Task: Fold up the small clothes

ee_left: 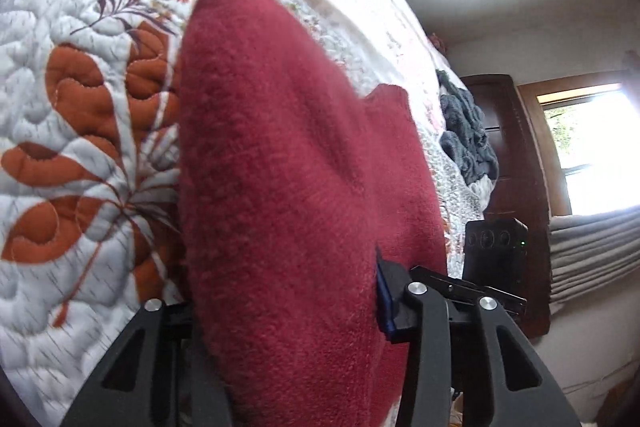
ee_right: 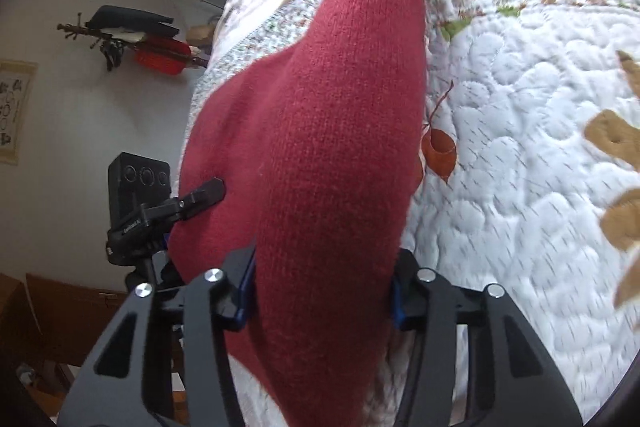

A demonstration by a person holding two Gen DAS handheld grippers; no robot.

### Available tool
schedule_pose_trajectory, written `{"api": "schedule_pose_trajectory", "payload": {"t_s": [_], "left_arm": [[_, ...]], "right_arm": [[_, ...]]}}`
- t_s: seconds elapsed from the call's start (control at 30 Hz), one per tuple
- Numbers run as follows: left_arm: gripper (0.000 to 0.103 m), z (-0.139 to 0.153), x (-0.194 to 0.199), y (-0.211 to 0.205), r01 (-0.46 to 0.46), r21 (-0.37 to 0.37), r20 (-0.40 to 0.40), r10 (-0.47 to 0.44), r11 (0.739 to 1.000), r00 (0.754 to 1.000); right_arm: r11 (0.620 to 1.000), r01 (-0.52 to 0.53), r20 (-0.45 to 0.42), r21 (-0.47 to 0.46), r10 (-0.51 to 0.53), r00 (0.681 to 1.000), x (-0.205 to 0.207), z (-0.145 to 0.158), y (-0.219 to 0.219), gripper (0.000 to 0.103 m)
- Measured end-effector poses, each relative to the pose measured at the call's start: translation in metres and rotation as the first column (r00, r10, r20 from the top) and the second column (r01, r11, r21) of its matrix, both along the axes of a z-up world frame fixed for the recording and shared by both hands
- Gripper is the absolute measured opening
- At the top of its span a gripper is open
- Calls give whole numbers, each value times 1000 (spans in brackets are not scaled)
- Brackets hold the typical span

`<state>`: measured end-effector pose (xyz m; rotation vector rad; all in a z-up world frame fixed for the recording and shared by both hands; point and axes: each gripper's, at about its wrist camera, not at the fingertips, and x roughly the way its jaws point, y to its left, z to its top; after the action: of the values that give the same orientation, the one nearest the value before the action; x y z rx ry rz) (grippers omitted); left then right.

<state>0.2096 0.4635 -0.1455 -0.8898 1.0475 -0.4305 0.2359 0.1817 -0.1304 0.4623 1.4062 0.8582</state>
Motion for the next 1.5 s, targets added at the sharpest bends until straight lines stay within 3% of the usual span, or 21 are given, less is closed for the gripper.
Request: {"api": "schedule_pose_trajectory", "payload": {"t_s": [0.17,0.37,0.5,0.63,0.8,0.87,1.0,1.13,1.33,1.47,1.5], "left_arm": [[41,29,-16,-41,29,4,49,-29,1000,998],[41,56,-38,-108,83,2,102,-83,997,991],[41,61,-39,-162,114,22,114,-116,993,987],[41,47,-44,-196,120,35,83,-122,992,989],[41,12,-50,-214,126,63,14,-128,990,992],[41,1,-53,-210,117,53,5,-118,992,993],[45,-13,-53,-206,108,35,-16,-108,994,994],[50,-10,-56,-209,103,45,-44,-101,994,994],[55,7,-89,-210,100,146,-17,-99,984,995],[58,15,-121,-213,90,210,3,-93,974,996],[58,15,-126,-212,87,219,3,-90,972,996]], "right_arm": [[1000,-17,50,-10,17,999,-21,32,-36,47],[1000,7,78,-4,-6,997,-48,63,-114,47],[999,28,98,-29,-25,995,-63,72,-161,47],[995,76,90,-58,-71,993,-69,60,-198,47],[989,119,28,-84,-117,993,-71,18,-227,48],[989,138,-7,-46,-139,990,-73,1,-234,49],[988,151,-6,-34,-151,989,-77,-12,-236,59],[986,163,-13,-39,-164,986,-87,-9,-242,67],[989,134,9,-62,-133,991,-116,4,-250,73],[991,108,-13,-73,-109,994,-140,-2,-251,69],[992,99,-15,-83,-101,995,-145,-4,-252,62]]}}
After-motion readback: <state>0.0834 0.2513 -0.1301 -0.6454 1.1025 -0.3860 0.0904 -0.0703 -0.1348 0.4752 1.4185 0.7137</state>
